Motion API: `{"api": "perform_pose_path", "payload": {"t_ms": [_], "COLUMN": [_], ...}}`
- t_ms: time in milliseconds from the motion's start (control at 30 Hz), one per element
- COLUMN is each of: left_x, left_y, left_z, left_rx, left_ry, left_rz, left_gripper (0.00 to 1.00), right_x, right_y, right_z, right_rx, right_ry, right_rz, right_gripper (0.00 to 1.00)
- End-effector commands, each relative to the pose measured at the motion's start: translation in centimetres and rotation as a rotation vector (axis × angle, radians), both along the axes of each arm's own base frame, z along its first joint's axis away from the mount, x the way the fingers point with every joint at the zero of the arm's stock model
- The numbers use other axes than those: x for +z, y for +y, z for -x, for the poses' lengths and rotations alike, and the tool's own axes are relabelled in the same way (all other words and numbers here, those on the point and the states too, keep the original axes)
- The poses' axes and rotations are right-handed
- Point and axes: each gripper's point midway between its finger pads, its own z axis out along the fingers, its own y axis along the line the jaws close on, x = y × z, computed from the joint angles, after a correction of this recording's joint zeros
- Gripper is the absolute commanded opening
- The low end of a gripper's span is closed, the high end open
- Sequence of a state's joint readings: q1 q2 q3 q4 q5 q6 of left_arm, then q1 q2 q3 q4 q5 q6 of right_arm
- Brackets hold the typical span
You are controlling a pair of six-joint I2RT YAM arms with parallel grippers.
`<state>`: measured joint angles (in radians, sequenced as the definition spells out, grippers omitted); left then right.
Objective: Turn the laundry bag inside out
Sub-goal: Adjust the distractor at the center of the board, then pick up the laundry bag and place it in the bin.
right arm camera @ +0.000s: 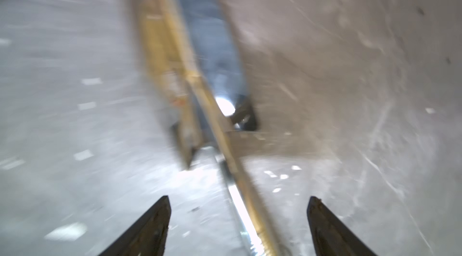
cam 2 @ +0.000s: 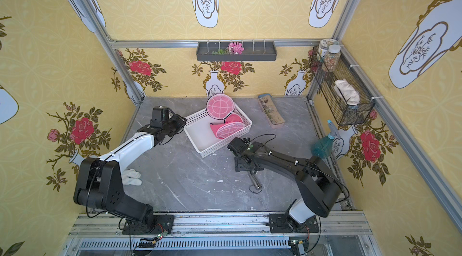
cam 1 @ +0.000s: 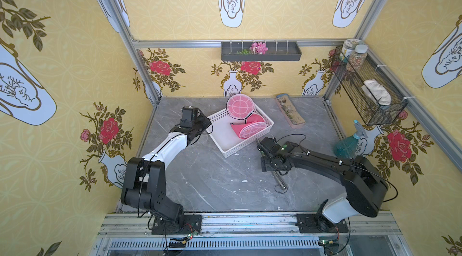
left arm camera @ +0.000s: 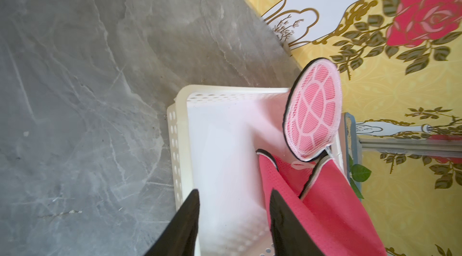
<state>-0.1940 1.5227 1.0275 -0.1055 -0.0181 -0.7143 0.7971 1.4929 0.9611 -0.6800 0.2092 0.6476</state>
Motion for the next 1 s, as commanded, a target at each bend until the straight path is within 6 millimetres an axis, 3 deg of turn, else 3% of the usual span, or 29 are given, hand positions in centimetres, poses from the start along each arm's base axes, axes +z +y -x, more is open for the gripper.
{"api": "perform_pose_path", "payload": {"t_ms": [0, 67, 133, 200, 300, 400, 467, 533, 700, 867, 967], "left_x": [1.5, 2.9, 4.3, 5.7, 6.8, 6.7, 6.5, 5.5, 0.7, -3.6, -5.0], "left_y": [0.5, 0.4, -0.6, -2.2, -4.2, -5.5, -6.7, -7.8, -10.0, -10.5, -10.8], "left_z": [0.1, -0.1, -0.3, -0.6, -0.7, -1.0, -1.7, -3.3, -7.4, -9.2, -9.7], "left_rx": [0.004, -0.006, -0.051, -0.121, -0.185, -0.205, -0.243, -0.273, -0.322, -0.264, -0.252], "left_ry": [-0.046, -0.089, -0.139, -0.197, -0.244, -0.241, -0.259, -0.231, -0.07, 0.039, 0.059], "left_rz": [-0.031, -0.025, -0.003, 0.02, 0.03, 0.087, 0.109, 0.128, 0.166, 0.211, 0.244], "left_gripper": [0.48, 0.5, 0.59, 0.66, 0.69, 0.72, 0.75, 0.76, 0.75, 0.75, 0.75], "right_x": [4.3, 7.3, 9.9, 11.8, 13.5, 14.5, 14.9, 15.2, 15.4, 15.0, 14.9], "right_y": [3.7, 4.1, 4.3, 4.7, 5.3, 3.9, 3.5, 3.0, 1.0, -1.1, -2.1], "right_z": [-1.9, -4.0, -6.3, -8.8, -12.1, -15.4, -16.5, -17.4, -18.2, -18.2, -18.5], "right_rx": [0.138, 0.104, 0.059, 0.03, 0.033, -0.042, -0.047, -0.042, -0.075, -0.12, -0.145], "right_ry": [-0.161, -0.242, -0.301, -0.352, -0.385, -0.352, -0.344, -0.361, -0.395, -0.405, -0.413], "right_rz": [-0.158, -0.23, -0.278, -0.294, -0.277, -0.271, -0.297, -0.307, -0.298, -0.277, -0.274], "right_gripper": [0.88, 0.88, 0.9, 0.99, 1.0, 1.0, 1.0, 1.0, 0.99, 1.0, 1.0]}}
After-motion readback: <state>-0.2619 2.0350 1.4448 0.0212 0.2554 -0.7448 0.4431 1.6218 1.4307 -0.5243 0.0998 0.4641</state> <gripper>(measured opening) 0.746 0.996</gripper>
